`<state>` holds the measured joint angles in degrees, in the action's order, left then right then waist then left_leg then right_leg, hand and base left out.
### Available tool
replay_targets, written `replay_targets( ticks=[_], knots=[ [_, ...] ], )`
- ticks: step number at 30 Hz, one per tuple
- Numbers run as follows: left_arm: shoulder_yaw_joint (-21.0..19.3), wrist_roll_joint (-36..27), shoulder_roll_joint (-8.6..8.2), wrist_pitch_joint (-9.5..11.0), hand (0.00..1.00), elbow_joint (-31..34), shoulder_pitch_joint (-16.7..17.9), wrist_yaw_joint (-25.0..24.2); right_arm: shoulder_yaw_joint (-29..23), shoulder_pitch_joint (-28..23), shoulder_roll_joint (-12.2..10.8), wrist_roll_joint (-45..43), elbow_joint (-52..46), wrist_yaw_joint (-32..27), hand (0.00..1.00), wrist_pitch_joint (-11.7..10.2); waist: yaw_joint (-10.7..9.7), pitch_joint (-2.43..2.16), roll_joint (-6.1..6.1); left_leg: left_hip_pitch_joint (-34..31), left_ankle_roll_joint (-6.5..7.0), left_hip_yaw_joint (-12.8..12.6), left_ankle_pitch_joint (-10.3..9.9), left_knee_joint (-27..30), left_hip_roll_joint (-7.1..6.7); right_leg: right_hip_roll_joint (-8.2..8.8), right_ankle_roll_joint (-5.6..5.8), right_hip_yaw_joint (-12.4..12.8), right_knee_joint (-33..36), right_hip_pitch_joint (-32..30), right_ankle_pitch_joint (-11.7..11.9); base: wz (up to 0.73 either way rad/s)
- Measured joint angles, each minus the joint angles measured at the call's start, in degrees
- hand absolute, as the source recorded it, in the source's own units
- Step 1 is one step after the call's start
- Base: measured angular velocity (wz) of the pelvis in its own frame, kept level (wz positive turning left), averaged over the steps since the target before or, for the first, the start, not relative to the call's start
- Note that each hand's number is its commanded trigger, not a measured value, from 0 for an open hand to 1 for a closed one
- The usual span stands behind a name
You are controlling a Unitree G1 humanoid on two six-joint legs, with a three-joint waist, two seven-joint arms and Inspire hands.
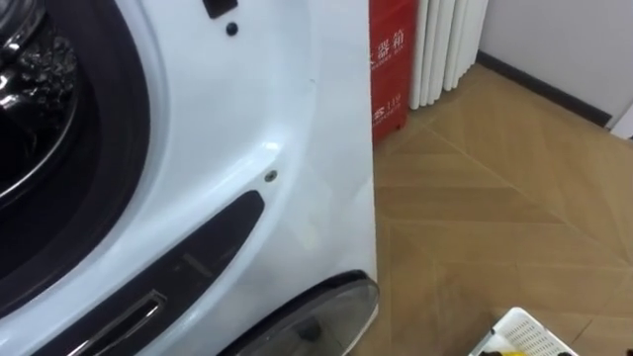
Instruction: Pick clothes from washing machine
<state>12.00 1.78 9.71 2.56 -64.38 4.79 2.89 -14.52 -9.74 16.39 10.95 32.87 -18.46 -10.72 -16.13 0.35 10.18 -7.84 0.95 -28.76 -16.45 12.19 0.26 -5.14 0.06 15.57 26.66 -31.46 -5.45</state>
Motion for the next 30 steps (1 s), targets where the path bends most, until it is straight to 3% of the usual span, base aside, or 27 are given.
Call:
replay_targets(
  ticks=[5,7,11,13,17,19,22,25,27,28,30],
  knots=[
    [0.0,0.0,0.07,0.5,0.00,0.3,1.6,0.0,1.4,-1.0,0.0,-0.1,-0.1,1.1,0.00,-0.3,-0.5,0.00,-0.16,1.5,-0.24,0.6,0.1,-0.8,0.26,-0.17,-0.14,-0.5,-0.1,1.5,-0.1,0.04],
    [0.0,0.1,0.05,0.9,0.00,0.5,2.1,0.0,3.6,-2.8,-0.2,-2.1,-0.2,1.9,0.00,-0.3,-0.4,-0.02,-0.33,2.6,-0.36,1.6,0.2,-0.8,0.63,0.17,-0.51,-2.0,-0.5,3.1,-0.4,0.19],
    [0.0,0.1,-0.15,1.2,0.00,0.5,2.0,0.4,7.5,-5.2,-1.1,-3.8,1.4,3.9,0.00,-0.3,1.5,0.16,-1.13,5.3,-0.79,4.1,0.5,-1.2,1.46,0.48,-1.04,-4.8,-2.6,7.3,-0.7,0.33],
    [0.0,0.1,-0.19,1.3,0.00,1.3,2.4,0.9,10.3,-6.0,-1.9,-3.6,4.7,5.9,0.00,0.1,2.7,-0.15,-1.95,7.1,-1.15,6.6,0.7,-1.4,2.16,1.09,-1.49,-7.7,-4.3,10.8,-1.1,0.60],
    [-1.3,0.1,-1.36,1.6,0.00,1.4,2.5,2.1,10.7,-4.6,-4.3,-0.7,14.4,8.9,0.00,1.1,5.1,-0.18,-3.18,9.5,-1.31,9.7,0.9,-1.6,2.86,2.11,-1.62,-11.8,-7.2,15.9,-1.5,0.64],
    [-2.6,0.0,-1.97,1.6,0.00,1.3,2.9,2.9,11.4,-3.9,-5.5,1.4,18.2,10.5,0.00,2.9,7.0,-0.20,-4.31,10.4,-1.37,11.1,1.0,-1.8,3.11,2.42,-1.67,-13.4,-8.4,17.9,-1.6,0.48],
    [-3.1,-0.1,-2.44,1.1,0.00,0.9,3.9,4.3,12.2,-2.6,-7.6,2.9,24.2,13.4,0.00,5.2,7.3,-0.28,-6.45,11.0,-1.43,14.1,1.6,-2.2,3.40,3.21,-1.60,-17.2,-11.2,21.3,-1.5,0.69],
    [-5.6,-0.1,-2.33,1.0,0.00,0.4,4.7,5.2,12.2,-2.3,-8.5,2.5,27.7,15.1,0.00,6.7,8.9,-0.17,-8.12,12.3,-1.65,14.8,1.7,-2.8,3.96,3.17,-1.63,-19.1,-13.3,24.5,-1.5,0.39],
    [-7.0,-0.1,-2.37,0.8,0.00,0.4,5.1,5.7,12.2,-2.2,-8.7,2.5,28.2,15.6,0.00,7.1,9.2,-0.38,-8.96,12.6,-1.65,14.8,1.7,-2.8,4.11,3.22,-1.62,-20.0,-14.2,25.6,-1.6,0.29],
    [-7.8,0.0,-2.35,0.5,0.00,0.4,4.9,5.7,12.2,-2.2,-8.8,2.7,28.6,15.7,0.00,7.1,10.3,-0.62,-9.20,12.7,-1.66,14.9,1.7,-2.8,4.14,3.26,-1.64,-20.3,-14.2,25.7,-1.8,0.12],
    [-9.0,0.0,-2.36,0.4,0.00,0.5,4.9,5.7,12.2,-2.2,-9.1,2.8,29.0,16.2,0.00,7.3,11.1,-0.51,-9.69,13.0,-1.66,15.6,1.7,-2.8,4.24,3.24,-1.66,-20.9,-15.1,26.7,-1.8,0.15]
  ],
)
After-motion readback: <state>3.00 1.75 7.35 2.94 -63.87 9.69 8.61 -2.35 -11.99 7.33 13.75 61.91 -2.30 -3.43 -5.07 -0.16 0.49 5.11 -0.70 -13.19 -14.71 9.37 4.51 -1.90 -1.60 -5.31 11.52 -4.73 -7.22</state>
